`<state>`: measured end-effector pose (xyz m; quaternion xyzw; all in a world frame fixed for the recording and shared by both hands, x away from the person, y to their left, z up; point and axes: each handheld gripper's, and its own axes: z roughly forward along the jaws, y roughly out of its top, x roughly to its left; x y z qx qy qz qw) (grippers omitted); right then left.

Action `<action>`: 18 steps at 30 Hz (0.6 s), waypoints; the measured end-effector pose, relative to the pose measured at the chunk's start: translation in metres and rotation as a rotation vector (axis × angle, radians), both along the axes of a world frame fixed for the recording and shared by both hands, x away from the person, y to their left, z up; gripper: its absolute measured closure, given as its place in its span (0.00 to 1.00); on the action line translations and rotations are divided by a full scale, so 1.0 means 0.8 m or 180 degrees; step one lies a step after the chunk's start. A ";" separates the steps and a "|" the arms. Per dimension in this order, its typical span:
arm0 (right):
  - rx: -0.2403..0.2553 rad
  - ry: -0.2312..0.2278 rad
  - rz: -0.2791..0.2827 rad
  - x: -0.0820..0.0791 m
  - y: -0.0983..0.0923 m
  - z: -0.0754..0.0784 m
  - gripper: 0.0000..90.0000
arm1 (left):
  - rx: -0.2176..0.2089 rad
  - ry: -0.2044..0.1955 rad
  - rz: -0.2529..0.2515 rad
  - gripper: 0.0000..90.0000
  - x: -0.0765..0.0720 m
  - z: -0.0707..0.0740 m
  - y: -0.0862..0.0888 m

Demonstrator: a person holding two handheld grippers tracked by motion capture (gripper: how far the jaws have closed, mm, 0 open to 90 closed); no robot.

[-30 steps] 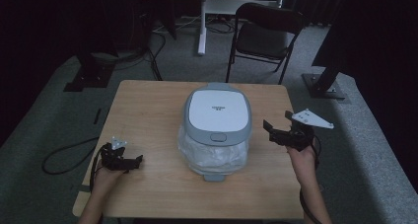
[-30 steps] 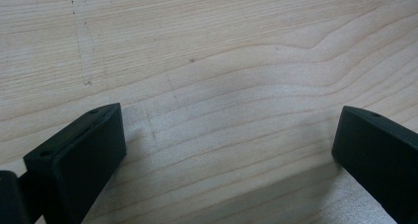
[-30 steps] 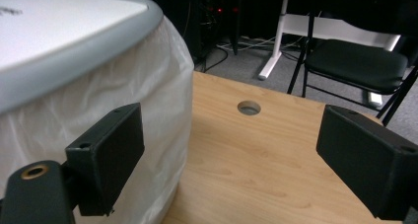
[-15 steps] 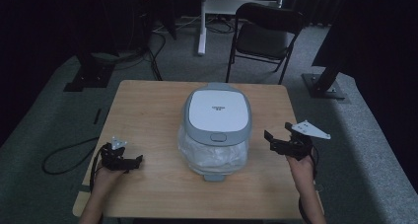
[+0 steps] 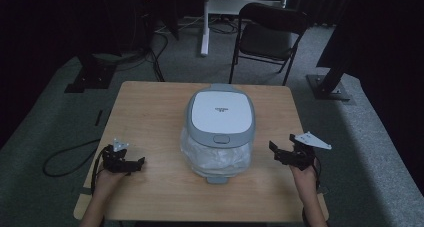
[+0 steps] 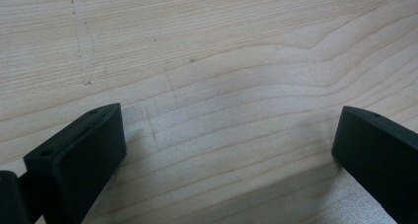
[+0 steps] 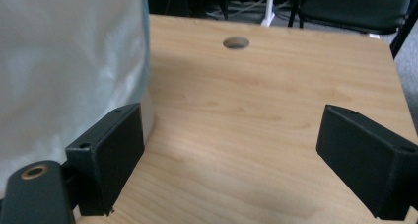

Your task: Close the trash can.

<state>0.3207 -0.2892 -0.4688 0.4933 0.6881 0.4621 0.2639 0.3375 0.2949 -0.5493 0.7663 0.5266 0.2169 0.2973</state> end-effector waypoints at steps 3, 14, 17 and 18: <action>0.0019 0.0110 -0.0021 0.001 -0.004 -0.013 0.12 | 0.0000 0.0000 0.0000 0.01 0.000 0.000 0.000; -0.0131 0.0254 -0.0229 0.003 -0.018 -0.051 0.12 | 0.0000 0.0000 0.0001 0.01 0.000 0.000 0.000; -0.0155 0.0297 -0.0280 0.004 -0.021 -0.059 0.12 | 0.0001 0.0001 0.0001 0.01 0.000 0.000 0.000; -0.0163 0.0309 -0.0291 0.004 -0.023 -0.061 0.12 | 0.0000 0.0000 0.0000 0.01 0.000 0.000 0.000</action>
